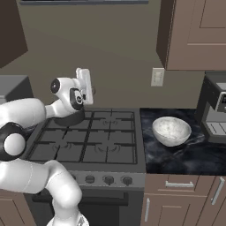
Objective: Open the cabinet and move the ladle to the pot. Then close the cabinet.
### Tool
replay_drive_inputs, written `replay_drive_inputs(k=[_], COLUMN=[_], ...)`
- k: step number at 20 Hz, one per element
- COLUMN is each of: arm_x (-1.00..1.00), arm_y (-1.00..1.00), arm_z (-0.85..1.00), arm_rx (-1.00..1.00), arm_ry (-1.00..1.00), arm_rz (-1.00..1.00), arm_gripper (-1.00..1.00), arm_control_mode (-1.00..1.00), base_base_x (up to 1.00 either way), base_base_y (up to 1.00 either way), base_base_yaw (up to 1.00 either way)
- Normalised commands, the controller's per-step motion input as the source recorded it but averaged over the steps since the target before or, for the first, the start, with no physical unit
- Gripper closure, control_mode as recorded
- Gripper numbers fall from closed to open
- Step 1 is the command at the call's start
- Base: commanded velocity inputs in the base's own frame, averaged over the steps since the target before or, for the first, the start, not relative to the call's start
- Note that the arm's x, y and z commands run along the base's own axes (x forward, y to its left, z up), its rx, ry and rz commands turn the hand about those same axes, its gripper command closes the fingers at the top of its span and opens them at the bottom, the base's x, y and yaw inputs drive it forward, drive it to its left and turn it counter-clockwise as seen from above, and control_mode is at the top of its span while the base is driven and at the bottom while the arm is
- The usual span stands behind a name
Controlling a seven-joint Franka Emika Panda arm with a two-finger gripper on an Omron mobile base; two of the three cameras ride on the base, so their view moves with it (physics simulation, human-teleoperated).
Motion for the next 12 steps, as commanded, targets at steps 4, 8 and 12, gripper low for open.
replay_drive_inputs(k=[4, 8, 12], arm_x=[0.14, 0.15, 0.10], arm_y=[0.16, 0.20, 0.08], arm_z=[-0.14, -0.16, -0.17], arm_rx=[0.00, 0.00, 0.00], arm_ry=[0.00, 0.00, 0.00], arm_rz=[-0.03, -0.03, -0.04], arm_gripper=[1.00, 1.00, 1.00], arm_control_mode=[-1.00, -1.00, -1.00], base_base_x=[0.00, 0.00, 0.00], base_base_y=[0.00, 0.00, 0.00], base_base_yaw=[0.00, 0.00, 0.00])
